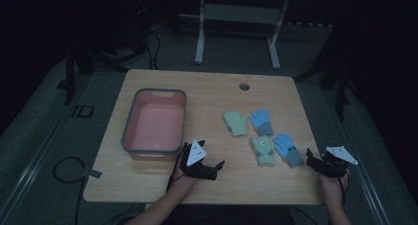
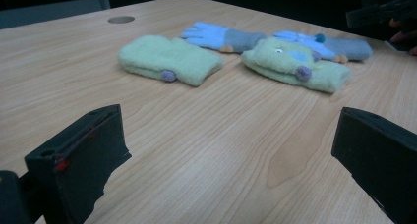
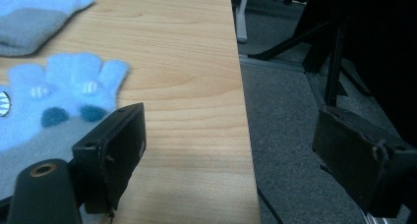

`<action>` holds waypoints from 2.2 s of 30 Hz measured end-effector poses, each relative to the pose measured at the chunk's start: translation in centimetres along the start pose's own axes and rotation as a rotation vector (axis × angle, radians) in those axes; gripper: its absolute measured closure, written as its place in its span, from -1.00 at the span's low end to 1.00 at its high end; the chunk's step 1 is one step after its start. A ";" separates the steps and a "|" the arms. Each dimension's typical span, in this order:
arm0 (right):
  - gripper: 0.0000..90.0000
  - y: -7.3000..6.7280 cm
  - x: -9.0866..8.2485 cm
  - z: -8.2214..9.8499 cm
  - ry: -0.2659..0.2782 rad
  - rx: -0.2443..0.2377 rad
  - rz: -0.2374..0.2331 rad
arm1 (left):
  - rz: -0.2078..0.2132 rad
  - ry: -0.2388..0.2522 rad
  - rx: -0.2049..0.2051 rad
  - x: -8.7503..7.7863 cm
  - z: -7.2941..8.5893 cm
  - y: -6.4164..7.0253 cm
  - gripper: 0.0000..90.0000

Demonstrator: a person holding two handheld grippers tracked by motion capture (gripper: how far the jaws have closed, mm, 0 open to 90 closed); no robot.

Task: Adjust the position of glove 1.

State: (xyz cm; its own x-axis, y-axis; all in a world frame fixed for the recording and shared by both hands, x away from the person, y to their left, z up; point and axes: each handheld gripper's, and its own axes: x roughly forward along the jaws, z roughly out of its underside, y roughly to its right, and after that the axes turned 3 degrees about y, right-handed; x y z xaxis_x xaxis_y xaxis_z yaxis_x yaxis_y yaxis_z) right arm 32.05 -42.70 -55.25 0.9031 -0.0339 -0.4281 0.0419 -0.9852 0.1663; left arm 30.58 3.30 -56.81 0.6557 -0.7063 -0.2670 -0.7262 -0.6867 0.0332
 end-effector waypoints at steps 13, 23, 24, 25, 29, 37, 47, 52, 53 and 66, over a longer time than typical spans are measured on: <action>-0.71 0.2 0.3 -0.1 -0.057 0.013 0.001 | -0.010 -0.001 0.028 0.0 0.0 0.3 -0.99; -0.72 0.3 0.2 0.0 -0.044 0.012 -0.034 | -0.013 0.005 0.026 0.0 0.0 0.3 -0.99; -0.72 0.3 0.2 0.0 -0.045 0.013 -0.034 | -0.010 0.004 0.029 0.0 0.0 0.4 -0.99; -0.72 0.3 0.3 0.0 -0.045 0.013 -0.035 | -0.009 0.003 0.029 0.0 0.0 0.3 -0.99; -0.72 0.3 0.2 0.0 -0.040 0.015 -0.035 | 0.004 0.009 0.014 -0.1 0.0 0.1 -0.99; -0.72 0.2 0.2 0.0 -0.040 0.016 -0.024 | 0.007 0.009 0.020 -0.1 0.0 0.2 -0.99; -0.72 0.4 0.0 -0.5 -0.063 0.053 -0.043 | 0.003 0.008 0.029 0.0 0.0 0.3 -0.99; -0.72 0.5 -0.5 -1.2 -0.054 0.029 -0.038 | 0.005 0.013 0.011 -0.1 0.0 0.1 -0.99; -0.72 0.5 -0.5 -1.2 -0.054 0.029 -0.038 | 0.005 0.012 0.010 -0.1 0.0 0.1 -0.99; -0.74 0.5 -1.5 -5.2 -0.026 0.028 -0.056 | -0.002 0.009 0.033 -0.1 0.0 0.3 -0.99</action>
State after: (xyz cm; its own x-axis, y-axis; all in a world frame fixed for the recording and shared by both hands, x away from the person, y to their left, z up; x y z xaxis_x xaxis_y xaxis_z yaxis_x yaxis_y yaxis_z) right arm 32.98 -42.28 -49.94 0.8882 0.0177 -0.4590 0.0802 -0.9899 0.1170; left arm 30.32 3.14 -56.81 0.6589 -0.7064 -0.2587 -0.7311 -0.6823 0.0012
